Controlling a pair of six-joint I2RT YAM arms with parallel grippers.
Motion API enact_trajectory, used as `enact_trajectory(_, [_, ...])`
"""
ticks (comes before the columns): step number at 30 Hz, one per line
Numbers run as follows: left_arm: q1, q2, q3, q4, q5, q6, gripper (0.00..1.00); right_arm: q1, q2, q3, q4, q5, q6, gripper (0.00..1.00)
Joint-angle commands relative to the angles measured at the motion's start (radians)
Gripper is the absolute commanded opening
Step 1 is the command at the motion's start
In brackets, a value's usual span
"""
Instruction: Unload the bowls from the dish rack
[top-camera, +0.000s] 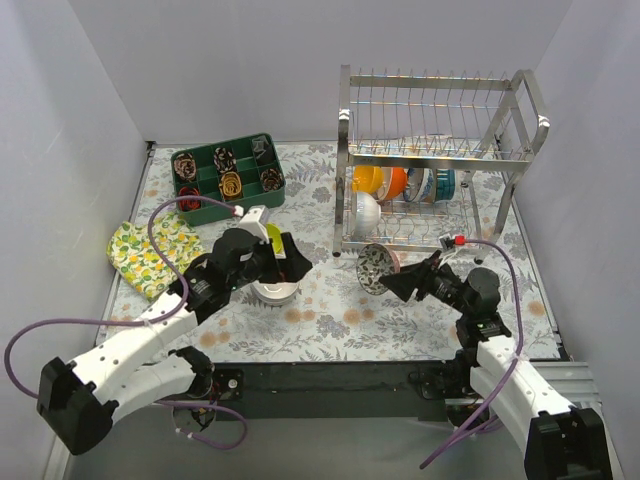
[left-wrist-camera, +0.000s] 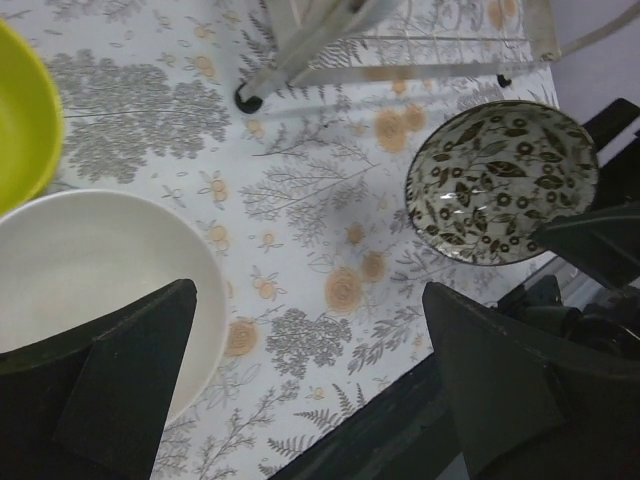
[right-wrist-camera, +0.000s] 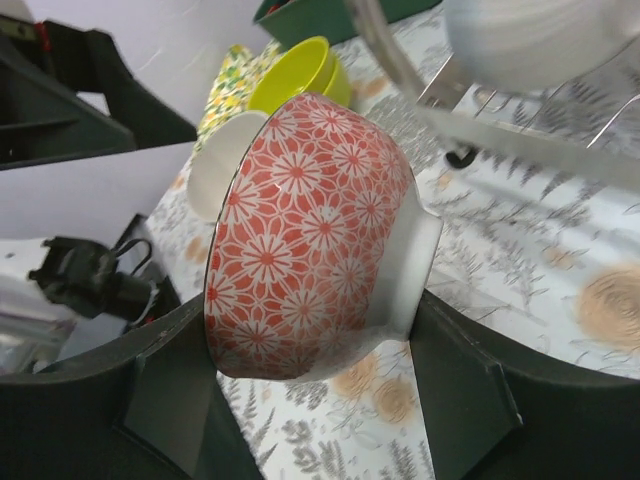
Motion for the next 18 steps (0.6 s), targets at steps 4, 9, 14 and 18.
enact_trajectory(4, [-0.233,0.202,0.094,0.168,-0.118,-0.049,0.98,0.006,-0.004,-0.113,0.444,-0.165,0.310,0.18])
enact_trajectory(9, [-0.303,0.319,0.139,0.219,-0.157,-0.077,0.98,0.011,0.019,-0.176,0.585,-0.193,0.396,0.18])
enact_trajectory(14, [-0.336,0.377,0.137,0.263,-0.185,-0.112,0.95,0.011,0.010,-0.181,0.592,-0.194,0.408,0.18])
enact_trajectory(18, [-0.351,0.374,0.101,0.350,-0.207,-0.180,0.84,0.012,0.016,-0.187,0.592,-0.197,0.407,0.19])
